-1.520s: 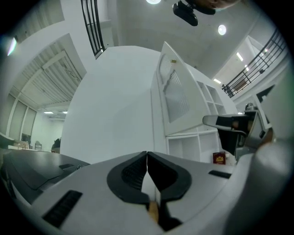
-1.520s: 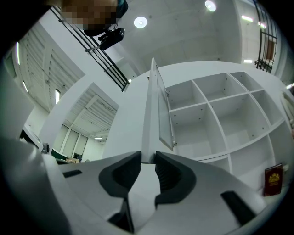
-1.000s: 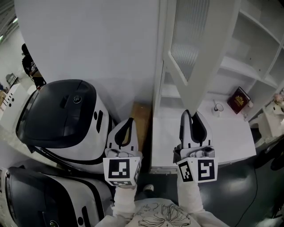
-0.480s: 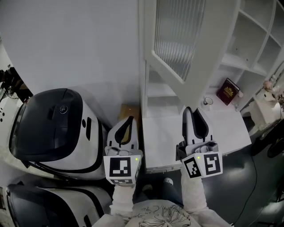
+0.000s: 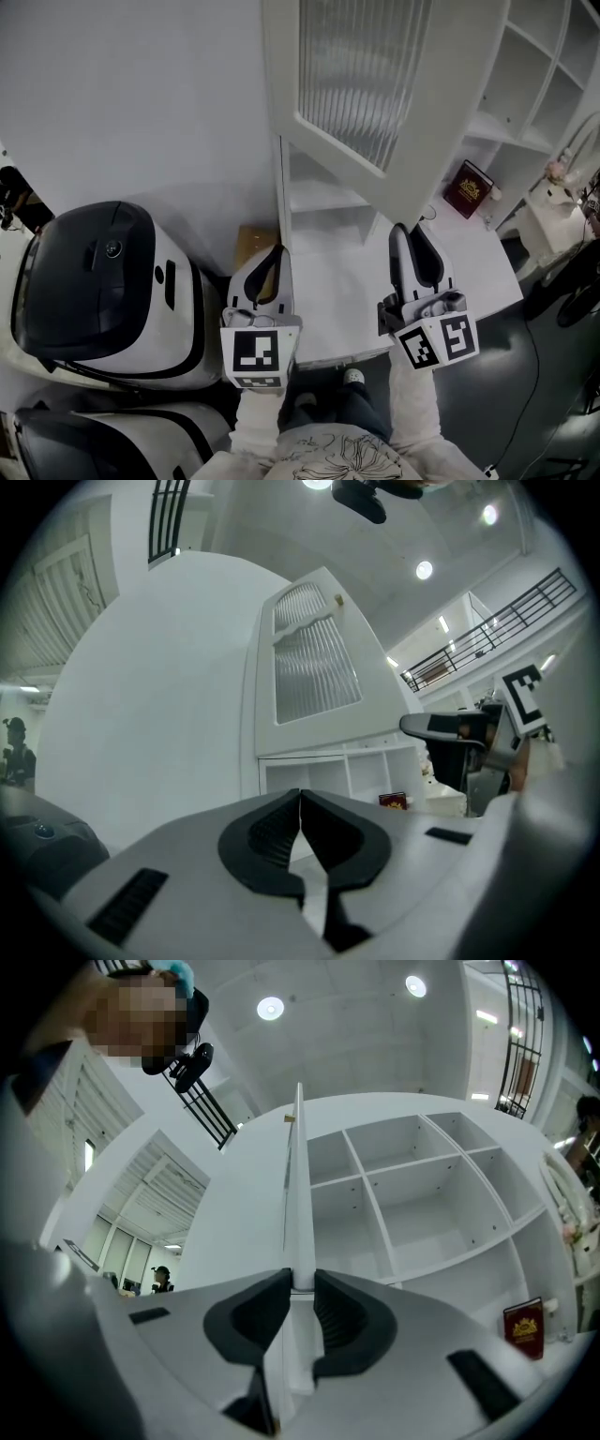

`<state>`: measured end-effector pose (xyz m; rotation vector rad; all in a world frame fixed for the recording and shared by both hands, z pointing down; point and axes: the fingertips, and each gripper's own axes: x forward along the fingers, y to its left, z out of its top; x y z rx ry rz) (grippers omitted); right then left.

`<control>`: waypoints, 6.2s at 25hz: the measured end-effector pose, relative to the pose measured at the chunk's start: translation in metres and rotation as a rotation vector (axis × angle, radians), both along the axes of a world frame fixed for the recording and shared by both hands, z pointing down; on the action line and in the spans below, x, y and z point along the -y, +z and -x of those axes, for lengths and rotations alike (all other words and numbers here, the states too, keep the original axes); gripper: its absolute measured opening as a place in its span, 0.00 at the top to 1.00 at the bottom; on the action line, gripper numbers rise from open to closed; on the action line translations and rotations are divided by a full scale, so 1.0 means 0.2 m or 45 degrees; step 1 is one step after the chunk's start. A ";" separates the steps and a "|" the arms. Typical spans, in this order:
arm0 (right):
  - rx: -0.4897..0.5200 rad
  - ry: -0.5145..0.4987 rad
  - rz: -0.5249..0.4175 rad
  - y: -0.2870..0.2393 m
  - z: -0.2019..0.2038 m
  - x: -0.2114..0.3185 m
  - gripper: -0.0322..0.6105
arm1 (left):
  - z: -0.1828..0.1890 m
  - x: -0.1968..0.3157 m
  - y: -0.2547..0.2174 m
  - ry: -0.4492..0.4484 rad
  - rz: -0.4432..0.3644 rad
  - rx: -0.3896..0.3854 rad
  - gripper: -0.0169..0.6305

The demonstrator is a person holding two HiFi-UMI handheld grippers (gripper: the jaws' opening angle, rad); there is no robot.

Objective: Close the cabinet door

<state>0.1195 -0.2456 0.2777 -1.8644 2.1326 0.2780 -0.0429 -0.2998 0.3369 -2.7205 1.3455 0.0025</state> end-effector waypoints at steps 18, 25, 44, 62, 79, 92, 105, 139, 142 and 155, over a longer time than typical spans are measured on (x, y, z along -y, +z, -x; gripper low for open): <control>0.004 -0.147 0.034 0.00 -0.43 0.28 0.81 | -0.45 0.20 -0.07 -0.035 -0.021 0.002 0.97; -0.005 -0.241 0.030 0.00 -0.52 0.36 0.81 | -0.61 0.27 -0.11 -0.067 -0.043 0.017 0.97; 0.005 -0.452 0.027 -0.01 -0.71 0.55 0.81 | -0.85 0.33 -0.14 -0.226 -0.039 0.044 0.97; 0.028 -0.535 0.017 -0.01 -0.77 0.69 0.80 | -0.88 0.41 -0.16 -0.317 -0.054 0.063 0.97; 0.042 -0.456 0.032 0.01 -0.85 0.84 0.77 | -0.91 0.51 -0.12 -0.351 -0.042 0.073 0.97; 0.111 -0.402 0.087 0.01 -0.90 0.95 0.73 | -0.90 0.59 -0.11 -0.371 -0.028 0.081 0.97; 0.140 -0.358 0.105 0.02 -0.93 1.03 0.68 | -0.93 0.65 -0.06 -0.357 -0.007 0.080 0.97; 0.030 -0.110 0.165 -0.01 -0.93 0.99 0.77 | -0.85 0.58 -0.11 -0.347 -0.024 0.026 0.97; 0.017 -0.074 0.152 -0.02 -0.93 0.92 0.78 | -0.84 0.55 -0.13 -0.332 -0.030 0.017 0.97; -0.058 0.104 0.134 -0.06 -0.97 0.63 0.90 | -0.91 0.40 -0.25 -0.224 -0.098 -0.033 0.97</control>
